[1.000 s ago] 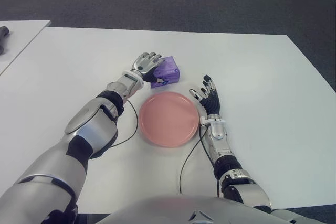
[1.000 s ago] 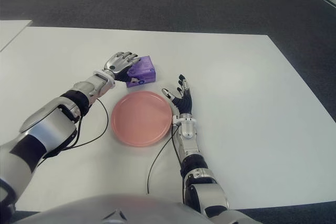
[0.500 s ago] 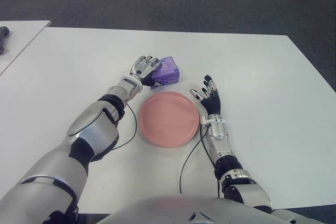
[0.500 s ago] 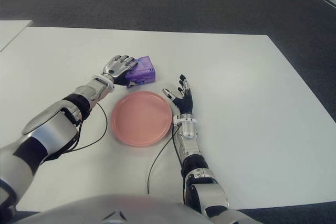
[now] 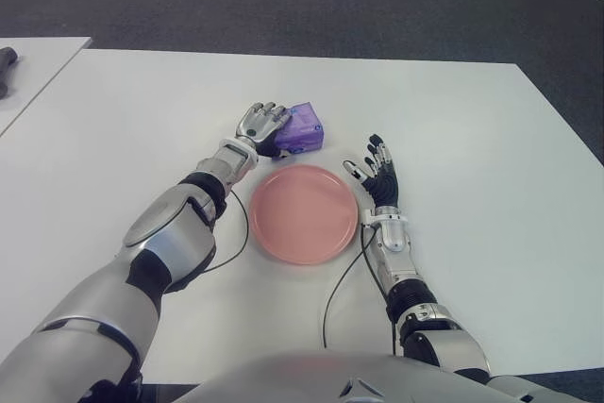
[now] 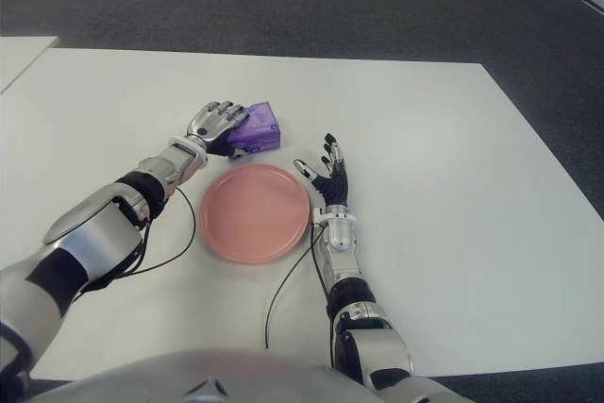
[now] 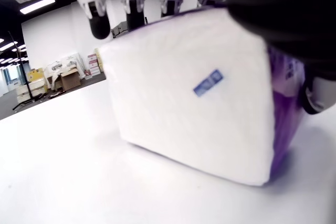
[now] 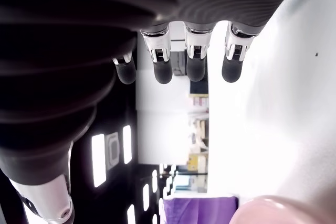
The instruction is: Put the tissue paper into the plate.
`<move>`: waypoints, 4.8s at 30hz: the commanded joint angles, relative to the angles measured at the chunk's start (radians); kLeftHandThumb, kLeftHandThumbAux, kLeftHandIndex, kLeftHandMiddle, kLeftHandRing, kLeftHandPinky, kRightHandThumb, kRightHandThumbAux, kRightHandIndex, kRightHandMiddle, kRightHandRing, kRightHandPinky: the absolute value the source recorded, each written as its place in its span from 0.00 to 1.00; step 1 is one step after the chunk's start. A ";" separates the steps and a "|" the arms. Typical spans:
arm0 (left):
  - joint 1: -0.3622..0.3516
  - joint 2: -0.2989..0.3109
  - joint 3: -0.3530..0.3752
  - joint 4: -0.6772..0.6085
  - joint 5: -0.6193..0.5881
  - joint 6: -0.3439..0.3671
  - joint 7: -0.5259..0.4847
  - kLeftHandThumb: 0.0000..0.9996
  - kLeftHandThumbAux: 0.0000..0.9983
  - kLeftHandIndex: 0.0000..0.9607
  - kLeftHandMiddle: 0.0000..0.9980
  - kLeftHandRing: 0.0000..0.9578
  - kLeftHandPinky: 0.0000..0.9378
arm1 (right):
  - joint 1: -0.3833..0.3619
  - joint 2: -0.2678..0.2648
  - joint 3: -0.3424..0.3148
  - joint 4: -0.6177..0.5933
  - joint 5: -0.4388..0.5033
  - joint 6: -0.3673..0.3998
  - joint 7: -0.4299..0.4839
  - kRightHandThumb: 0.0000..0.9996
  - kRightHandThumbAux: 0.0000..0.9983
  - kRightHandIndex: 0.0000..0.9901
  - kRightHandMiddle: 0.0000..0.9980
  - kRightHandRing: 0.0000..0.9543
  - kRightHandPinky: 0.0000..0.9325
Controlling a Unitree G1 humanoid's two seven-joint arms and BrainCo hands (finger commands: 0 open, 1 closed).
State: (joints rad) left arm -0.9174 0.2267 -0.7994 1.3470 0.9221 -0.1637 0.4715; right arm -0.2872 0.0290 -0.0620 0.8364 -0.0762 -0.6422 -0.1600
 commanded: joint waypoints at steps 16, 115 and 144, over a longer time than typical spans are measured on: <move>0.056 -0.032 -0.004 0.017 -0.003 -0.028 0.014 0.09 0.36 0.00 0.00 0.00 0.00 | 0.055 -0.009 0.008 0.058 -0.016 0.036 -0.030 0.13 0.70 0.01 0.00 0.00 0.02; 0.036 -0.052 -0.014 0.037 0.009 0.009 0.022 0.95 0.65 0.40 0.50 0.56 0.84 | 0.177 0.001 0.047 -0.224 -0.040 0.195 -0.027 0.11 0.54 0.00 0.00 0.00 0.01; -0.086 0.035 0.072 -0.030 -0.030 -0.024 0.189 0.96 0.64 0.48 0.47 0.51 0.82 | 0.155 -0.002 0.045 -0.185 -0.030 0.191 -0.017 0.11 0.57 0.00 0.00 0.00 0.01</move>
State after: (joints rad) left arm -0.9719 0.2397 -0.7425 1.3312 0.9020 -0.1785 0.6426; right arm -0.1659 0.0249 -0.0165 0.6067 -0.1127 -0.4844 -0.1799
